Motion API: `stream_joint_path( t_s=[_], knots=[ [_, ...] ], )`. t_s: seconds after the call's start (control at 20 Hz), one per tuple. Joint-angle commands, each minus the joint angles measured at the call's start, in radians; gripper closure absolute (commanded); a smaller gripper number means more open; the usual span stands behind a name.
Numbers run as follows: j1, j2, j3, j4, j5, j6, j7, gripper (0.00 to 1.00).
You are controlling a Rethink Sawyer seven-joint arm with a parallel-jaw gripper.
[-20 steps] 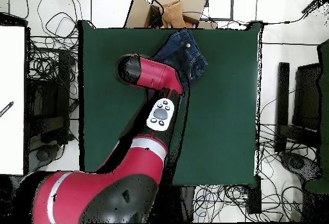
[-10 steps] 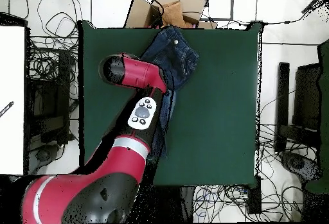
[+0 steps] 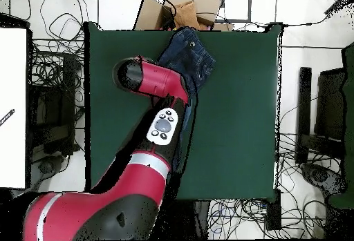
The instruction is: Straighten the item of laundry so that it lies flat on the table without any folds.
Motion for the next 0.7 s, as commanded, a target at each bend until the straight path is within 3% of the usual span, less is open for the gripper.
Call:
stream_joint_path(
  t_s=[0.05,0.35,0.7],
  knots=[
    [-0.069,-0.122,0.146,0.217,0.011,-0.051,0.156,1.00],
    [-0.050,-0.152,0.140,0.260,-0.001,-0.042,0.167,1.00],
    [0.006,-0.129,0.099,0.224,0.013,-0.007,0.229,1.00]
  ],
)
